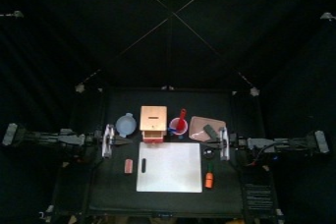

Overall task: Place sushi on board then cut the sushi with the knife then place the pieces on the plate
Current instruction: Place the sushi on the board

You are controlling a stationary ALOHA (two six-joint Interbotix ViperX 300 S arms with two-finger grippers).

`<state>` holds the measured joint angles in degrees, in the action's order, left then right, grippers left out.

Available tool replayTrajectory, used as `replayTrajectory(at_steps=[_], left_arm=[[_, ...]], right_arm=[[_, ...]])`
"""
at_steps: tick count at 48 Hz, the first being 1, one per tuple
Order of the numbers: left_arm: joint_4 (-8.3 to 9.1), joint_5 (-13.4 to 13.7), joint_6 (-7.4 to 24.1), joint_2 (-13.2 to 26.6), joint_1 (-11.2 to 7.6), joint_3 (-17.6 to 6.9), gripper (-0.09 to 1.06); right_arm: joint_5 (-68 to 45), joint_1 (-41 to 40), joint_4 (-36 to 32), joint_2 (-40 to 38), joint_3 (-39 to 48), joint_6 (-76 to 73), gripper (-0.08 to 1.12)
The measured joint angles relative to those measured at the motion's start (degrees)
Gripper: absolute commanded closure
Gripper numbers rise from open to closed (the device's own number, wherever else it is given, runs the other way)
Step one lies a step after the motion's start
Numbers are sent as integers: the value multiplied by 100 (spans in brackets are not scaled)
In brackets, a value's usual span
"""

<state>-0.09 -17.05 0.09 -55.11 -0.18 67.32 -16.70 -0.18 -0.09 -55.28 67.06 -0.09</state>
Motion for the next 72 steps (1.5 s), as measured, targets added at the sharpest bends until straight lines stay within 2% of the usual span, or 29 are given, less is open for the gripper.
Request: replayTrajectory(at_steps=[2,9,13,19,22,28,34,43,48,54,61,72], left_arm=[[0,0,0,9,18,9,87],[0,-70,-26,62,527,88,86],[-18,-79,-26,70,659,114,86],[-149,-79,-35,70,694,211,86],[-255,-79,-26,70,703,255,86],[-439,-79,-26,70,712,316,86],[-475,-79,-26,70,712,325,86],[-510,-79,-35,70,712,325,86],[-519,-79,-35,70,703,325,86],[-519,-79,-35,70,712,378,86],[-545,-79,-35,70,703,413,86],[-571,-79,-35,70,703,439,86]], right_arm=[[0,0,0,0,9,0,105],[360,-738,123,193,158,-79,106],[791,-1318,316,360,123,-62,106],[2039,-2399,677,747,-211,-105,106],[3103,-3067,853,1037,-501,-132,106],[4649,-3735,967,1582,-861,-141,102],[5309,-3753,976,1916,-976,-141,83],[5520,-3753,958,2145,-993,-299,31],[5520,-3753,791,2171,-993,-606,12],[5484,-3744,360,2188,-923,-1072,4],[5388,-3621,-114,2329,-773,-1758,4],[4913,-3173,-360,2883,-703,-2127,4]])
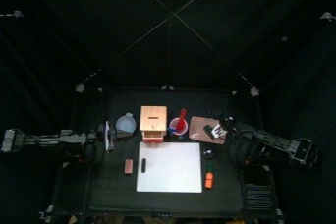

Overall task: Place sushi on board then cut the sushi with the knife then place the pieces on the plate
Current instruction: Place the sushi on the board

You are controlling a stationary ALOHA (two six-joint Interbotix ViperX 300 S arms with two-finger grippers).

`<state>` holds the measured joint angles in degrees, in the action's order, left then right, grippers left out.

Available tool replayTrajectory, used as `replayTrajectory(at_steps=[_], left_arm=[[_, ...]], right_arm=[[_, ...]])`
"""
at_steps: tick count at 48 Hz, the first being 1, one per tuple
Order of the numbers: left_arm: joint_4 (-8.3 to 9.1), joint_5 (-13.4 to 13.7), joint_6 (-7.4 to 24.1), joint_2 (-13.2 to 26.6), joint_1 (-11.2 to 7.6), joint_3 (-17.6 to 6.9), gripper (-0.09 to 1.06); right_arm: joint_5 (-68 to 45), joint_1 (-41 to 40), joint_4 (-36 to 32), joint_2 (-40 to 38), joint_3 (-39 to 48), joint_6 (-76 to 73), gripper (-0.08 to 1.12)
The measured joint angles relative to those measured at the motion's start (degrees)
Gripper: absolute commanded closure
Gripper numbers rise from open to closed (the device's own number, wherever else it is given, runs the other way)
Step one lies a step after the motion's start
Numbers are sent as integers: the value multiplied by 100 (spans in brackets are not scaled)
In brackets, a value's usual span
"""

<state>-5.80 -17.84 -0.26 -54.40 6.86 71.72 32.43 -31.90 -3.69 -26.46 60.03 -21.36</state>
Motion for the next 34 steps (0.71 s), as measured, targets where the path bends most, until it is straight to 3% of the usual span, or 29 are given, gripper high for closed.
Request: replayTrajectory(at_steps=[12,24,34], left_arm=[[-35,0,0,0,0,70,86],[-229,0,0,0,-18,114,86],[-281,0,0,0,-18,114,86]], right_arm=[[-255,9,-325,571,-35,-44,4],[-396,0,-501,853,-53,-18,4],[-510,-18,-571,1028,-149,-18,12]])
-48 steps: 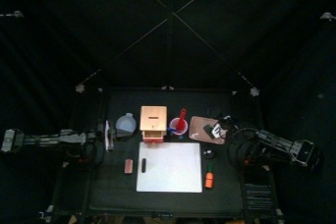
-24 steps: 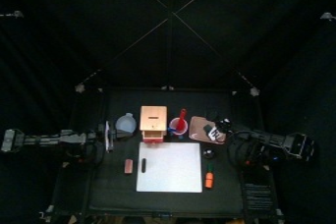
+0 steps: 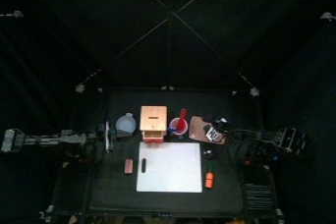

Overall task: Place sushi on board then cut the sushi with the knife then place the pieces on the plate
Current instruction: Place the sushi on the board

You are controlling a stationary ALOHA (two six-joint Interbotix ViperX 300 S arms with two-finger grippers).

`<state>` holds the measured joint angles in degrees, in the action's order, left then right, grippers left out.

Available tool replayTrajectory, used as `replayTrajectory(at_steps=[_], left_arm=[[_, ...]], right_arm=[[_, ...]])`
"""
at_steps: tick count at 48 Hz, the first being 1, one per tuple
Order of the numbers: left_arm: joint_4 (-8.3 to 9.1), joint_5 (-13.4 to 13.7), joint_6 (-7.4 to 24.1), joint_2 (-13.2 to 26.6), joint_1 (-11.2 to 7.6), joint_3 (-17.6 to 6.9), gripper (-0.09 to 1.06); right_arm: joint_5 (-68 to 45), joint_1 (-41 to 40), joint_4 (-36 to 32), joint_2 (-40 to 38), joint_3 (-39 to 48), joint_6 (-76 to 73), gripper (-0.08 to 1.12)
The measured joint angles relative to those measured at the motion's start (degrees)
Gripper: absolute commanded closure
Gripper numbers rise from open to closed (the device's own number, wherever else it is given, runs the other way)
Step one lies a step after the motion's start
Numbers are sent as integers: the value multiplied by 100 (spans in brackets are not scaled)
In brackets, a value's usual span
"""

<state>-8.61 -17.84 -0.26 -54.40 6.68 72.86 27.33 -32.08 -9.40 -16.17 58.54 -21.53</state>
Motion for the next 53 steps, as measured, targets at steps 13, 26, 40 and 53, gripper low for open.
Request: replayTrajectory(at_steps=[13,26,40,53], left_arm=[[-70,0,0,0,-35,70,86],[-290,0,0,0,-53,105,86],[-299,-9,9,0,-53,105,86],[-308,0,9,0,-53,105,86]], right_arm=[[0,-26,-97,246,-44,0,37],[343,9,-70,26,-193,0,46],[1477,413,475,-870,-765,-26,46],[2355,817,1907,-905,-1415,-167,46]])
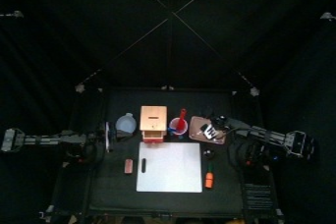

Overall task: Place sushi on board then cut the sushi with the knife then place the pieces on the plate
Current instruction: Place the sushi on the board

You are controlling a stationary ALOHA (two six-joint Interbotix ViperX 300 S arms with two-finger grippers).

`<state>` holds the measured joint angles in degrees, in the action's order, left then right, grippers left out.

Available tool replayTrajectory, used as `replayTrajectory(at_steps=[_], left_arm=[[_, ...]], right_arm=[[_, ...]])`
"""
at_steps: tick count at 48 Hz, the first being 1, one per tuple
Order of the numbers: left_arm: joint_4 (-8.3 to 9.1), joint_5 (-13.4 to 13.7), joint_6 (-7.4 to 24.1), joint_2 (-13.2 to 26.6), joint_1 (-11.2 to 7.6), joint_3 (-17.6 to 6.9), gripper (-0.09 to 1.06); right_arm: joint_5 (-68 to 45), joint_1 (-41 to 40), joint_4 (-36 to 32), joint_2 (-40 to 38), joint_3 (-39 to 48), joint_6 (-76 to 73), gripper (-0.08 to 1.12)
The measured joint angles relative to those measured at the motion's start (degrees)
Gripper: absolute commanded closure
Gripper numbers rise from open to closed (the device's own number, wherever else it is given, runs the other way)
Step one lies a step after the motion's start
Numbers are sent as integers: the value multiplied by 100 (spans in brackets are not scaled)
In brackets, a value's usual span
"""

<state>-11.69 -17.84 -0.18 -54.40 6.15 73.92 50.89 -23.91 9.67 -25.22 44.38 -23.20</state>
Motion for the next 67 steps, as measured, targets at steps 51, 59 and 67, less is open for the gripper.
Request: replayTrajectory(at_steps=[51,59,67], left_arm=[[-9,-246,35,0,237,62,86],[246,-378,44,0,378,167,86],[422,-466,44,0,448,264,86]], right_arm=[[-791,3744,-2268,2883,-1986,-7295,44],[-800,3683,-2268,3665,-2619,-7295,44],[-677,3533,-2259,3964,-2900,-7321,44]])
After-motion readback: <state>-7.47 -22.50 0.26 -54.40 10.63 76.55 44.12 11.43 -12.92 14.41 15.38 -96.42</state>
